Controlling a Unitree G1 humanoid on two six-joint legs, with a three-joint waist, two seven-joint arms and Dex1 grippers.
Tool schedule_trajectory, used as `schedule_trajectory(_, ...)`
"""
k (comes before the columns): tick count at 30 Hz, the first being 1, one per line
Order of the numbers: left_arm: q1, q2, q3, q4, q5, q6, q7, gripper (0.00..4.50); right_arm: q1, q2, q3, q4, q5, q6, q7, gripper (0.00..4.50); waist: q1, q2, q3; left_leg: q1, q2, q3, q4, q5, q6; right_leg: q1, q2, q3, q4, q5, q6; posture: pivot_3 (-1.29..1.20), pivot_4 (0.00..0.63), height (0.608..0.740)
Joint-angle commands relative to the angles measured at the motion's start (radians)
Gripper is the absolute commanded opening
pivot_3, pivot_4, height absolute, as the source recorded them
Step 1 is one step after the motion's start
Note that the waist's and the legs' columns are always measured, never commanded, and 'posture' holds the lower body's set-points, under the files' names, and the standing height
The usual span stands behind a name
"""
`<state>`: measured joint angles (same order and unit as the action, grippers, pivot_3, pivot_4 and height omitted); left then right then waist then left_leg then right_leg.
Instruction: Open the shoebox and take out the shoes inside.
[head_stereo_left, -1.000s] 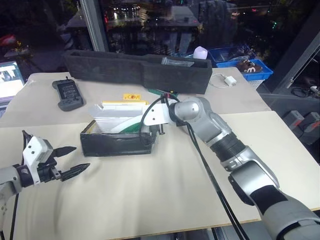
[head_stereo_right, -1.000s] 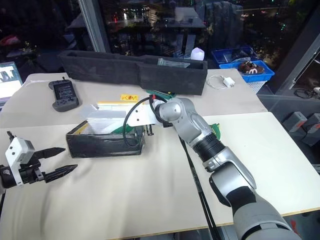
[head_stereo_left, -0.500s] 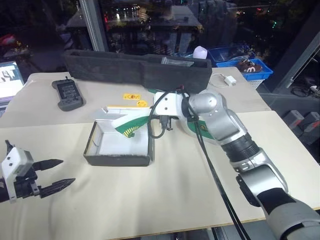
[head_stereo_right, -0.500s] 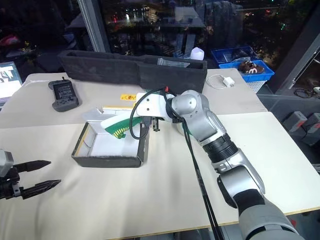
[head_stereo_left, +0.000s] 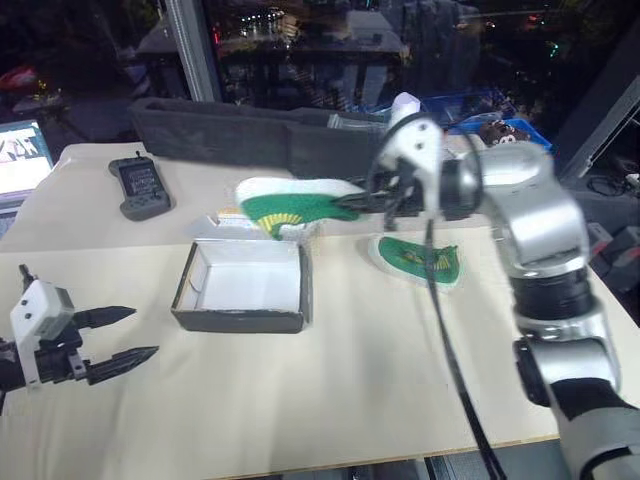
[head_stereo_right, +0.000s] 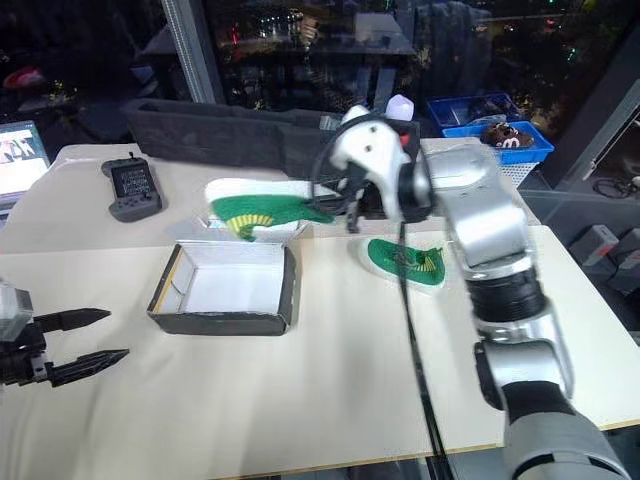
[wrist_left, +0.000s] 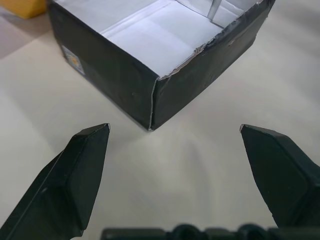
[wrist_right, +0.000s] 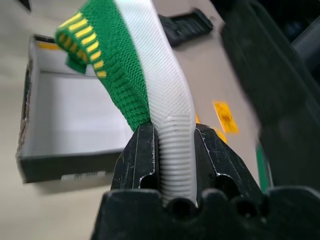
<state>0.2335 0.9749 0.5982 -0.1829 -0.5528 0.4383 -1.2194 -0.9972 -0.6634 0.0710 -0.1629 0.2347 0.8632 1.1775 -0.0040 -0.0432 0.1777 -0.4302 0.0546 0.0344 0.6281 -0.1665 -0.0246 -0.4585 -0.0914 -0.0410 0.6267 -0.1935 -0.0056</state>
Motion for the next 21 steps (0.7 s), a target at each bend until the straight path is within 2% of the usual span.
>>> schedule_trajectory(1, -0.028, -0.009, -0.033, -0.001, 0.002, -0.017, 0.011, 4.5, 0.078, -0.11, -0.106, -0.095, 0.144, 0.238, 0.032, 0.84, 0.002, 0.0, 0.0, 0.0, 0.0, 0.0, 0.0, 0.0, 0.0, 0.0, 0.0, 0.0, 0.0, 0.0, 0.0, 0.0, 0.15, 0.738)
schedule_trajectory(5, -0.054, -0.008, -0.065, 0.017, 0.006, -0.023, 0.011, 4.5, 0.203, -0.175, -0.166, -0.153, 0.282, 0.359, 0.056, 0.84, -0.007, 0.0, 0.0, 0.0, 0.001, 0.001, 0.0, 0.0, 0.0, 0.0, 0.0, 0.001, -0.001, 0.0, 0.0, 0.0, 0.15, 0.738)
schedule_trajectory(7, -0.069, -0.008, -0.085, 0.026, 0.008, -0.028, 0.008, 4.5, 0.264, -0.161, -0.208, -0.106, 0.32, 0.421, 0.024, 0.84, -0.012, 0.001, 0.001, 0.001, 0.001, 0.001, 0.0, 0.001, 0.002, -0.001, 0.001, 0.001, 0.0, 0.0, 0.0, 0.0, 0.15, 0.738)
schedule_trajectory(11, -0.096, -0.008, -0.116, 0.04, 0.011, -0.034, 0.008, 4.5, 0.407, -0.167, -0.2, -0.05, 0.342, 0.394, -0.003, 0.84, -0.007, 0.001, 0.0, 0.002, 0.0, 0.001, 0.001, 0.002, 0.003, 0.001, 0.001, 0.001, 0.001, 0.0, 0.0, 0.0, 0.15, 0.738)
schedule_trajectory(15, -0.113, -0.005, -0.129, 0.049, 0.009, -0.036, 0.004, 4.5, 0.405, -0.128, -0.2, 0.111, 0.372, 0.413, -0.03, 0.84, -0.009, 0.001, 0.001, 0.0, 0.0, 0.001, 0.004, 0.002, 0.003, 0.001, 0.0, 0.003, 0.001, 0.001, 0.002, 0.0, 0.15, 0.738)
schedule_trajectory(21, -0.126, 0.0, -0.137, 0.056, 0.013, -0.038, 0.001, 4.5, 0.343, -0.143, -0.048, 0.395, 0.279, 0.27, 0.027, 0.84, -0.009, 0.001, 0.001, 0.0, 0.0, 0.001, 0.004, 0.002, 0.003, 0.001, 0.0, 0.003, 0.001, 0.001, 0.002, 0.0, 0.15, 0.738)
